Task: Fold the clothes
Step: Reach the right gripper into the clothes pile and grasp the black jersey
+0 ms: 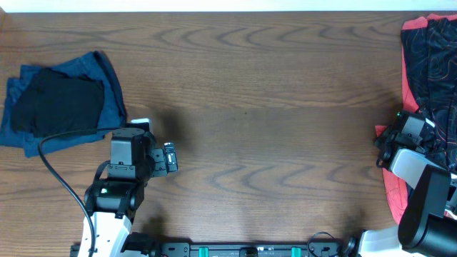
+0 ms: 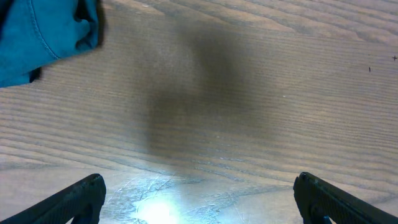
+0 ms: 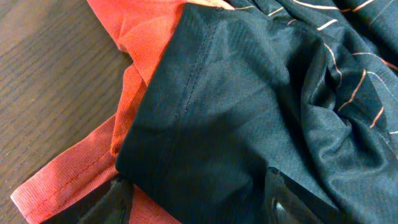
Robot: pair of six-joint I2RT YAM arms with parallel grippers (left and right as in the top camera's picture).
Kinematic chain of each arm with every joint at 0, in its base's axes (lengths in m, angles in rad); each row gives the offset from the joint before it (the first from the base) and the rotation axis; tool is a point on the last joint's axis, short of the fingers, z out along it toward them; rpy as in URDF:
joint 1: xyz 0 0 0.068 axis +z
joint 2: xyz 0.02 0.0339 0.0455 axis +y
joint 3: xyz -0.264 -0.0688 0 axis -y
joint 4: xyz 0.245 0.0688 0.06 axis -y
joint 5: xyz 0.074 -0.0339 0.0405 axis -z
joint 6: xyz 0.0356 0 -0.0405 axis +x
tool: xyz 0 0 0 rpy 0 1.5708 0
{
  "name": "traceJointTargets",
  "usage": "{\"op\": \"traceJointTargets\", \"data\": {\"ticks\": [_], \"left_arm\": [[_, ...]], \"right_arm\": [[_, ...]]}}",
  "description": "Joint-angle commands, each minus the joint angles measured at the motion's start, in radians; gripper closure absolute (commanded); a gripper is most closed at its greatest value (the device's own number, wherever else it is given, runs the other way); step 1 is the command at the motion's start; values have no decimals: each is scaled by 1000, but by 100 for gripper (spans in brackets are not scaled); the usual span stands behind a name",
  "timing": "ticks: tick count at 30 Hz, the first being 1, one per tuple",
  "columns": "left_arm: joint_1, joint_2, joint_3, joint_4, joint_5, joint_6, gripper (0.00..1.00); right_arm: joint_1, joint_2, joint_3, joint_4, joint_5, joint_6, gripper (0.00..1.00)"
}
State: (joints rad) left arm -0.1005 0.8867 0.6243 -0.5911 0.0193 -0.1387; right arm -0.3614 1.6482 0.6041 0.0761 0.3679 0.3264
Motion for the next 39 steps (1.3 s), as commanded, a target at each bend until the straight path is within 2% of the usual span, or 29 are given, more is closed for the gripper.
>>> {"op": "traceJointTargets", "data": {"ticks": [1, 11, 22, 28, 35, 39], "left_arm": [[4, 1, 21, 2, -1, -14, 2], [4, 1, 21, 2, -1, -14, 2], [4, 1, 21, 2, -1, -14, 2], [4, 1, 21, 1, -1, -14, 2], [4, 1, 21, 1, -1, -14, 2], [4, 1, 21, 2, -1, -14, 2]], "right_arm": [[-13, 24, 4, 3, 2, 14, 33], [-13, -38, 4, 10, 2, 13, 31], [-13, -44, 4, 10, 48, 14, 41], [-14, -44, 4, 6, 51, 14, 60], [-13, -44, 4, -12, 50, 14, 99], [-13, -74, 4, -16, 47, -20, 99]]}}
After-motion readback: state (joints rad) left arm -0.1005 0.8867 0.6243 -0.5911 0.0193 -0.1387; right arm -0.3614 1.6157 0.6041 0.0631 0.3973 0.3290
